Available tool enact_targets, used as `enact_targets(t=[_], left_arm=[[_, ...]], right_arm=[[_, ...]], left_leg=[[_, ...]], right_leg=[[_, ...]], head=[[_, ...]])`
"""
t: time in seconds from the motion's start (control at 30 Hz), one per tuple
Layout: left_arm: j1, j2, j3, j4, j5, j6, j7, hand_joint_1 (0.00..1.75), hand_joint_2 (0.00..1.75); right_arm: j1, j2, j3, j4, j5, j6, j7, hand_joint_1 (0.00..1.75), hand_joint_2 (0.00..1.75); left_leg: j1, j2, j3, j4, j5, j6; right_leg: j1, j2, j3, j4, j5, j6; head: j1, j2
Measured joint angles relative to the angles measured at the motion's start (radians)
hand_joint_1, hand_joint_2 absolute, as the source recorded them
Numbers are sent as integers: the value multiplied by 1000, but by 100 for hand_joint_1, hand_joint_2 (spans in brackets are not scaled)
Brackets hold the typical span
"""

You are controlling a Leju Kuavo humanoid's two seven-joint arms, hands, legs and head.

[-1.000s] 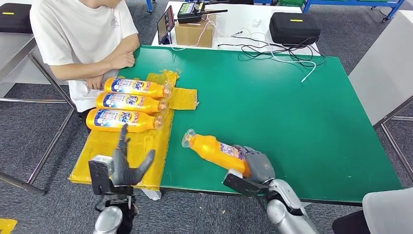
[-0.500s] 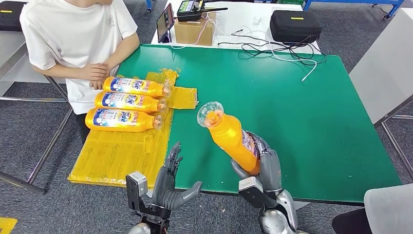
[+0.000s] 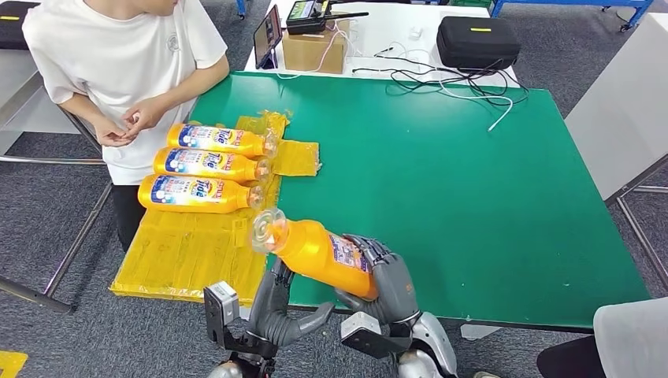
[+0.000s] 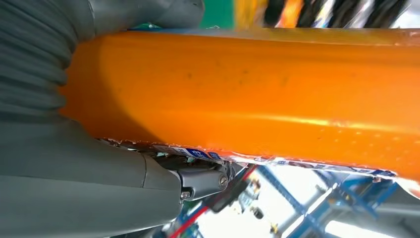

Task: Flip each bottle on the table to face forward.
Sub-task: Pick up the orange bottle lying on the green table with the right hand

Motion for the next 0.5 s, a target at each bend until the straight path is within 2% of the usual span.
enact_targets(t=[0.23, 0.5], left_arm=[[-5, 0, 5, -27, 34, -31, 21, 0, 175], [-5, 0, 13, -32, 37, -32, 25, 0, 175]], right_arm=[[-26, 18, 127, 59, 36, -11, 5, 175, 175], [-63, 18, 183, 95, 23, -12, 4, 175, 175]], left_leg=[[0, 0, 0, 0, 0, 0], [0, 0, 0, 0, 0, 0]], right_leg=[[0, 0, 0, 0, 0, 0], [0, 0, 0, 0, 0, 0]], head=[[0, 0], [0, 0]])
